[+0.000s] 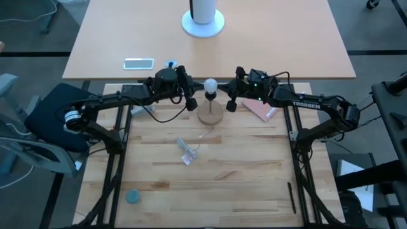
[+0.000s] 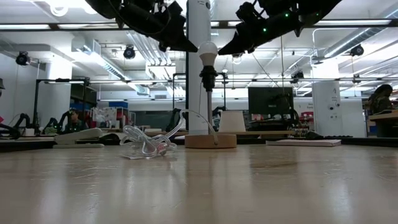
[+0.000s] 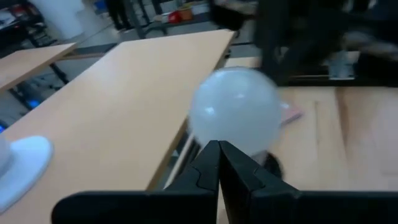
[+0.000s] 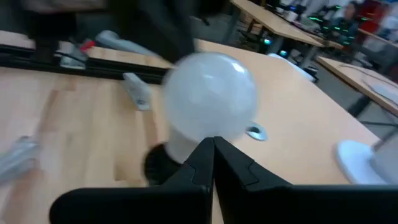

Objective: Screw lightbulb
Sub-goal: Insert the lightbulb on the desk lamp

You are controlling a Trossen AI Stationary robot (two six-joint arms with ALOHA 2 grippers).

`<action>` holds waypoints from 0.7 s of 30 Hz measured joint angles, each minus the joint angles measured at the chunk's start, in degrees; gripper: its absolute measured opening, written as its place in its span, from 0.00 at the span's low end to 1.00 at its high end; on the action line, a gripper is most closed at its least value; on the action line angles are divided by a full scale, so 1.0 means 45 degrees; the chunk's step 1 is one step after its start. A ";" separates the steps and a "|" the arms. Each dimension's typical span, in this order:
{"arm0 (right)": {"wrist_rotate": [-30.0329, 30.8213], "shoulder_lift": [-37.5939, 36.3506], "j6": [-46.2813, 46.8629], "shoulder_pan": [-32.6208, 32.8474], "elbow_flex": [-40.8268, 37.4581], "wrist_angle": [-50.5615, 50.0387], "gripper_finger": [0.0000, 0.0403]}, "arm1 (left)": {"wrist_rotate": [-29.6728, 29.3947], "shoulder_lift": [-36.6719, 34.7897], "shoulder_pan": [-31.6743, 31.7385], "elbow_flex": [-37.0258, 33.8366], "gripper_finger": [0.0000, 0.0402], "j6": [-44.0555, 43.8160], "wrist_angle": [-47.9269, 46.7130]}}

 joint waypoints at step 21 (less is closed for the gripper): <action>0.1575 -0.0020 -0.0355 -0.0265 0.0000 0.0130 0.01 | 0.1150 -0.0155 -0.0141 0.0000 0.00 -0.0033 -0.0834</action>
